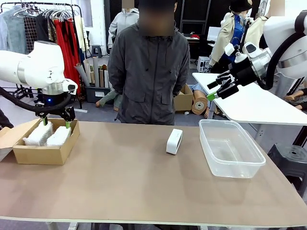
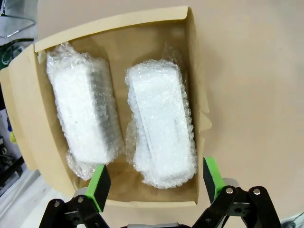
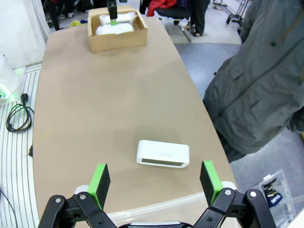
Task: Separate and place wrapped and unwrapped clocks.
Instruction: Pick up the Digital clock indicated by the person.
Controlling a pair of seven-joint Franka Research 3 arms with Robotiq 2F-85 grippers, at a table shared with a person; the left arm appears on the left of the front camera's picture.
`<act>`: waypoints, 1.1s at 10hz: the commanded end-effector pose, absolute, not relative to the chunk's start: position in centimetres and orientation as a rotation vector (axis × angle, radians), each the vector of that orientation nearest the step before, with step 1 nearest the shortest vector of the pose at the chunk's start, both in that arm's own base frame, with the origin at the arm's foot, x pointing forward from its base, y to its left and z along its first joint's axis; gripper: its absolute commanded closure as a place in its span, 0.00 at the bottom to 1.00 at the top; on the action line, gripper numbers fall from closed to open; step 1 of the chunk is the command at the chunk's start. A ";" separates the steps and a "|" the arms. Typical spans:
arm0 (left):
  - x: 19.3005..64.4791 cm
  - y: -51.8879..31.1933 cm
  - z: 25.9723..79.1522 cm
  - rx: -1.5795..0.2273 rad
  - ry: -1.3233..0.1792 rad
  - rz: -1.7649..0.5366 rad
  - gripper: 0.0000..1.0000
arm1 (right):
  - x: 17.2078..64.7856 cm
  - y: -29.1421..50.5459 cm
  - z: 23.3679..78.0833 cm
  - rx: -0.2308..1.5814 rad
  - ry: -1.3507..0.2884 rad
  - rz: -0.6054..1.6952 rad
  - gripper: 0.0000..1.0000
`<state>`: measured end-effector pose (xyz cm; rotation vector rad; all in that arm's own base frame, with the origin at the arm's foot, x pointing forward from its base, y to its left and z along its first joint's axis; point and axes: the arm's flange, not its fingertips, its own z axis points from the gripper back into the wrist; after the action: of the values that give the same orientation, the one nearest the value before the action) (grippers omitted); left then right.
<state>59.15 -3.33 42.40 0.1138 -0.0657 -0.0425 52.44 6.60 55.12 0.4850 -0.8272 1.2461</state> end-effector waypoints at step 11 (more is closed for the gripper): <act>58.8 -4.2 44.6 -0.006 -0.128 -0.299 0.00 | 52.4 6.6 55.3 0.487 -0.832 1.249 0.00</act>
<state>59.25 -4.60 43.51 0.0559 -0.1030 -0.2067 52.44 6.59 55.12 0.4850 -0.8272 1.2460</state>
